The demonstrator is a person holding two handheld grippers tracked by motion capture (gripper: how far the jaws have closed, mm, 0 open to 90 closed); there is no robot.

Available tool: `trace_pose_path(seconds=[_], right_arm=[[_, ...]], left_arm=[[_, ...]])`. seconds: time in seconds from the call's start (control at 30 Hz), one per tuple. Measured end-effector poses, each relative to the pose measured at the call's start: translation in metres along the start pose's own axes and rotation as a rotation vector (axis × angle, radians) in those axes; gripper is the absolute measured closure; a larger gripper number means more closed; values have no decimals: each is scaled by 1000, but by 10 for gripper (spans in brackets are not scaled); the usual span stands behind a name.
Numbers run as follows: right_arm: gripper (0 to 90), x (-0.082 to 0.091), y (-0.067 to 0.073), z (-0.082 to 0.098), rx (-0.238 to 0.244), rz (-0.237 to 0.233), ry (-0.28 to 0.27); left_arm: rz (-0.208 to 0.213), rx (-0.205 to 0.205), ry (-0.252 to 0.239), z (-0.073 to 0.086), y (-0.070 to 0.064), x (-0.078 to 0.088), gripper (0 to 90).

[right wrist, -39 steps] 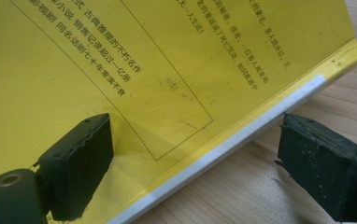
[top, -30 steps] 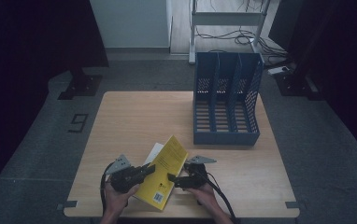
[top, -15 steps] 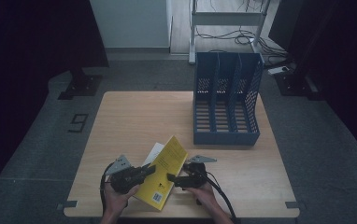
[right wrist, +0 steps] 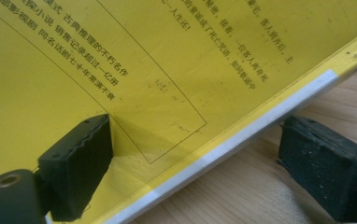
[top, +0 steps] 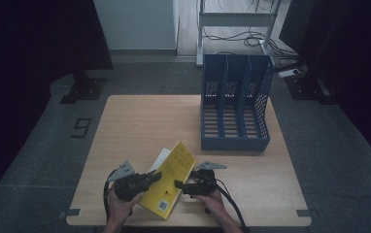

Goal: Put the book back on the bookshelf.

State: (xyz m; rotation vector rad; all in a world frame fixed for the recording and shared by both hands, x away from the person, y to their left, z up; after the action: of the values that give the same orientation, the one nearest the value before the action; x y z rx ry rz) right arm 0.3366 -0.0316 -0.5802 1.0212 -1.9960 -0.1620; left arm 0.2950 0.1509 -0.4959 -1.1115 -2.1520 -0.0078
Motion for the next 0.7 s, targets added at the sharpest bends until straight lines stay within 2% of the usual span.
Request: trace_pose_path(seconds=[0.1, 0.43, 0.7], right_arm=[[130, 4, 2, -1, 10, 12, -19], [160, 13, 5, -3, 56, 51, -62], [181, 21, 7, -6, 76, 68, -109]], left_arm=[[16, 5, -9, 0, 2, 2, 826], [29, 6, -12, -1, 6, 7, 826], [40, 8, 3, 0, 9, 8, 826]])
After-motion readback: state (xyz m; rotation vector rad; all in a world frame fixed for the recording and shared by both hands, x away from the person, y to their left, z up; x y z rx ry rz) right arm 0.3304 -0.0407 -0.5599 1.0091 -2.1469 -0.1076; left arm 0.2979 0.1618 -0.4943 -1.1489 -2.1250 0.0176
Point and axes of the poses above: each handheld gripper's, and its own axes: x roughly backward along the jaws, z roughly out of its underside, y roughly to its left, the point moved 6 cm from there along -x, roughly forward along the jaws, and after that the axes turned 14 degrees about y, right-handed, at the moved point
